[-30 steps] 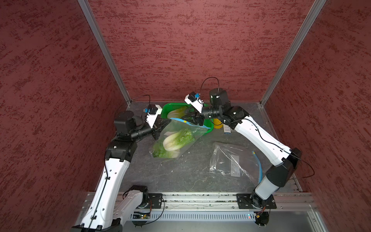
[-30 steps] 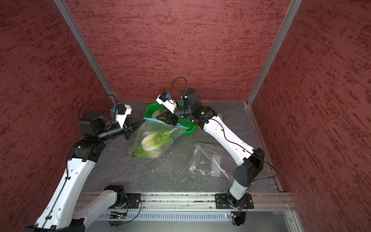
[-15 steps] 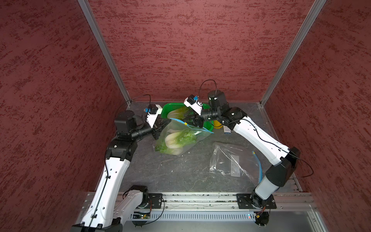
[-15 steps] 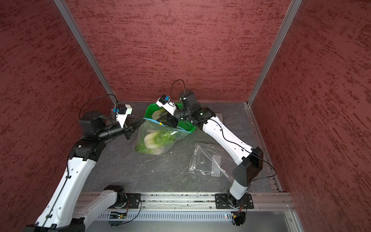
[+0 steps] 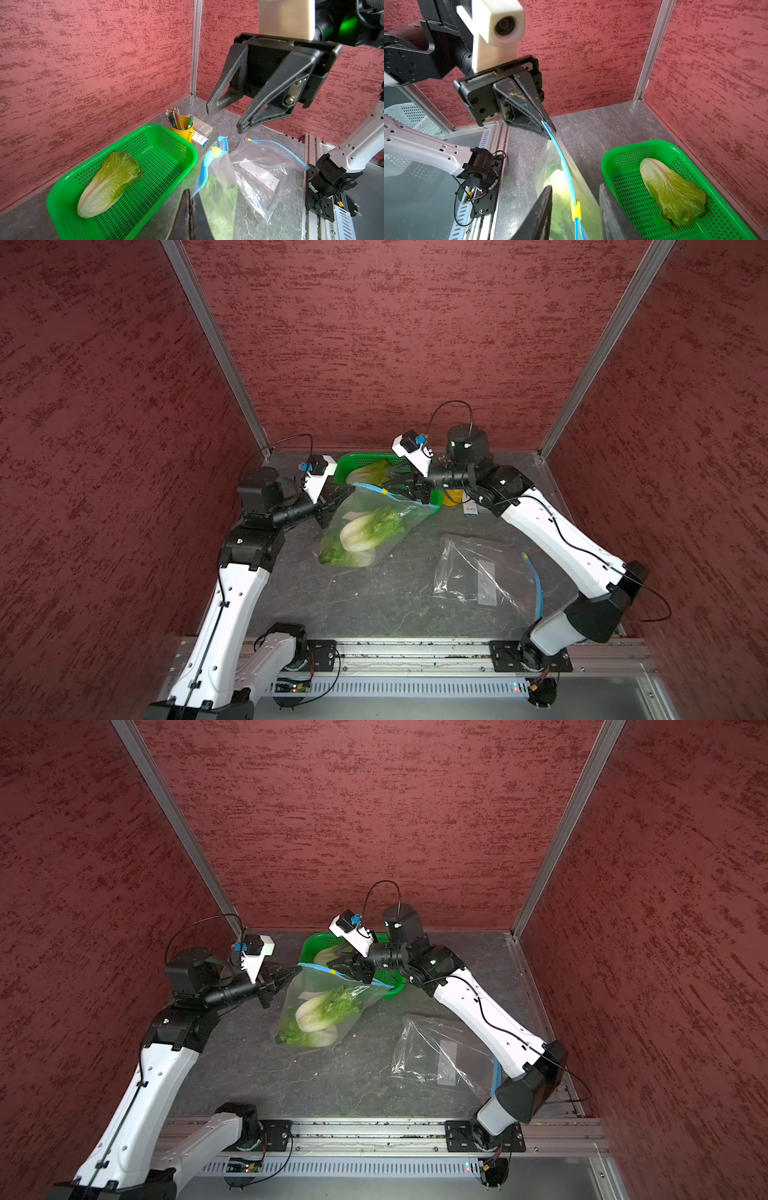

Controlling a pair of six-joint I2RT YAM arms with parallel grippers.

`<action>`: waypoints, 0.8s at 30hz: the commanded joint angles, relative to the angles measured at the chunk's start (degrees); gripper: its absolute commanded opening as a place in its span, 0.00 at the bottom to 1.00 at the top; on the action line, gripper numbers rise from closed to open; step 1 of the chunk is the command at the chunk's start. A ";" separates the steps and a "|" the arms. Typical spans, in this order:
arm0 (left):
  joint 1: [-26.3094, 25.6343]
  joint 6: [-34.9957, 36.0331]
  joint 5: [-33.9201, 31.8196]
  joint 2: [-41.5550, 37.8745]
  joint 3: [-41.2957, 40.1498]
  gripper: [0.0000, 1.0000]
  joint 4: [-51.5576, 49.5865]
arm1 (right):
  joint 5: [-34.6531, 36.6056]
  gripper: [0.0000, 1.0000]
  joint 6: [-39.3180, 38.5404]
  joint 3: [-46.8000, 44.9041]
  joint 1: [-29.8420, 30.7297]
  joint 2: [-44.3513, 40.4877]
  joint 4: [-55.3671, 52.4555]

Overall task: Put the chinese cabbages into a zipper bag and zip it
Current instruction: Zip the zipper on the zipper food storage bag.

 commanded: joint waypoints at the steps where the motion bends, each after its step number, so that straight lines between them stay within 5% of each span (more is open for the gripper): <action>1: -0.24 0.61 1.54 -0.28 2.27 0.00 3.20 | -0.79 0.41 -0.62 0.34 0.52 2.60 -0.31; 24: -0.26 0.79 1.06 0.04 2.22 0.00 3.25 | -0.08 0.31 -2.29 1.71 0.64 3.18 -2.14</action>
